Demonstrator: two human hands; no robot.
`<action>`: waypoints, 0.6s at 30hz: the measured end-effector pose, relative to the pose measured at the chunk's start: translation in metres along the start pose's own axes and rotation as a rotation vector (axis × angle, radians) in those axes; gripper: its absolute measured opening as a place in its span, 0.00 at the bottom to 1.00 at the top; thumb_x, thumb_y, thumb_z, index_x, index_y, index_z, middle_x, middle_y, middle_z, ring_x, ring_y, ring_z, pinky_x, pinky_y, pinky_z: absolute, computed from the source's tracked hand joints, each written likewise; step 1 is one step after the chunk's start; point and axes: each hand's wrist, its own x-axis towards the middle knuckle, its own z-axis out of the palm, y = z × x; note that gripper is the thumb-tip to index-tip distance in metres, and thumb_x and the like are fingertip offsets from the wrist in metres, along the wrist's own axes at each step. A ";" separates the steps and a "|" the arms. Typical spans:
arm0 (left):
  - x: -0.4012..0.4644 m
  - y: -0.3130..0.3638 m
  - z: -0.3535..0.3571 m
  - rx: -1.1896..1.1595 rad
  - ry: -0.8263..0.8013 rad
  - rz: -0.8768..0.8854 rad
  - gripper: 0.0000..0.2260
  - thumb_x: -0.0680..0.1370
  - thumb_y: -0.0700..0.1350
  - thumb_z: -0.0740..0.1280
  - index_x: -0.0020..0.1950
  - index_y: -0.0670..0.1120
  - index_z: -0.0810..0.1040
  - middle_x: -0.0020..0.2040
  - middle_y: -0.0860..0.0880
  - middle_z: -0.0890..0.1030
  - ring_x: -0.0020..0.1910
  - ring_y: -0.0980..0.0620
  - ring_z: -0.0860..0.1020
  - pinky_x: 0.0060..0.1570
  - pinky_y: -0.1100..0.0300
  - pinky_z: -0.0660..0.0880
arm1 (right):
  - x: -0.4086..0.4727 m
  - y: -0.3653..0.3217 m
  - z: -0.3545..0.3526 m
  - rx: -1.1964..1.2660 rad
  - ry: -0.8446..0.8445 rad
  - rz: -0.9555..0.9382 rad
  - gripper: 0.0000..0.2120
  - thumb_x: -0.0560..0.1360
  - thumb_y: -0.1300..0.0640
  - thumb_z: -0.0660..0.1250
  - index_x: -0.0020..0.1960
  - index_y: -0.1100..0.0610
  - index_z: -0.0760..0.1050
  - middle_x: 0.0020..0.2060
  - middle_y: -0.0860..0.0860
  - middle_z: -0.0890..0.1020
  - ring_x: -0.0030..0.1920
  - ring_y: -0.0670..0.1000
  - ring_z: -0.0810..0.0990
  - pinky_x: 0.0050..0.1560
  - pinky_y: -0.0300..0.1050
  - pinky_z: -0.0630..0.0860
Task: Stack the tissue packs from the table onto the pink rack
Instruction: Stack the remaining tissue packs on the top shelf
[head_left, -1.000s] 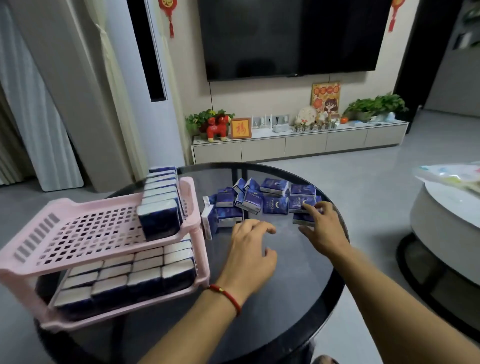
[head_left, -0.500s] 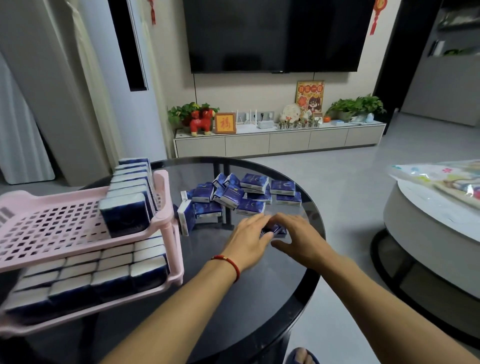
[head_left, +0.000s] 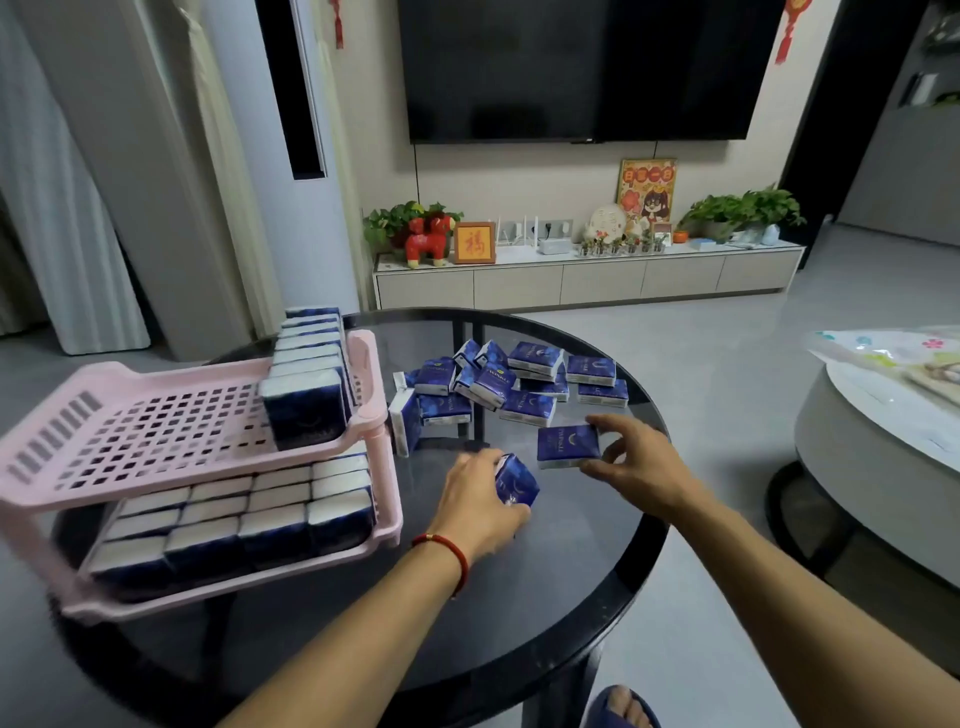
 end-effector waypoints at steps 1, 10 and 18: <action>-0.003 -0.003 -0.003 -0.085 0.001 -0.023 0.22 0.74 0.40 0.75 0.66 0.49 0.74 0.60 0.48 0.77 0.52 0.53 0.77 0.42 0.71 0.73 | -0.006 -0.004 -0.008 0.100 -0.023 -0.013 0.28 0.74 0.56 0.77 0.72 0.48 0.72 0.64 0.47 0.78 0.50 0.48 0.82 0.47 0.39 0.81; -0.030 -0.014 -0.022 -0.944 -0.240 -0.196 0.18 0.71 0.44 0.68 0.59 0.41 0.81 0.52 0.40 0.83 0.49 0.44 0.79 0.45 0.55 0.74 | -0.063 -0.070 -0.011 0.187 -0.412 -0.310 0.28 0.75 0.63 0.75 0.66 0.37 0.74 0.63 0.39 0.73 0.55 0.47 0.80 0.56 0.48 0.83; -0.060 -0.060 -0.035 -0.697 -0.055 0.082 0.31 0.62 0.36 0.76 0.63 0.50 0.75 0.59 0.46 0.84 0.61 0.46 0.82 0.60 0.54 0.79 | -0.075 -0.100 0.009 0.110 -0.440 -0.411 0.32 0.77 0.56 0.72 0.76 0.40 0.65 0.64 0.42 0.74 0.55 0.41 0.79 0.54 0.42 0.82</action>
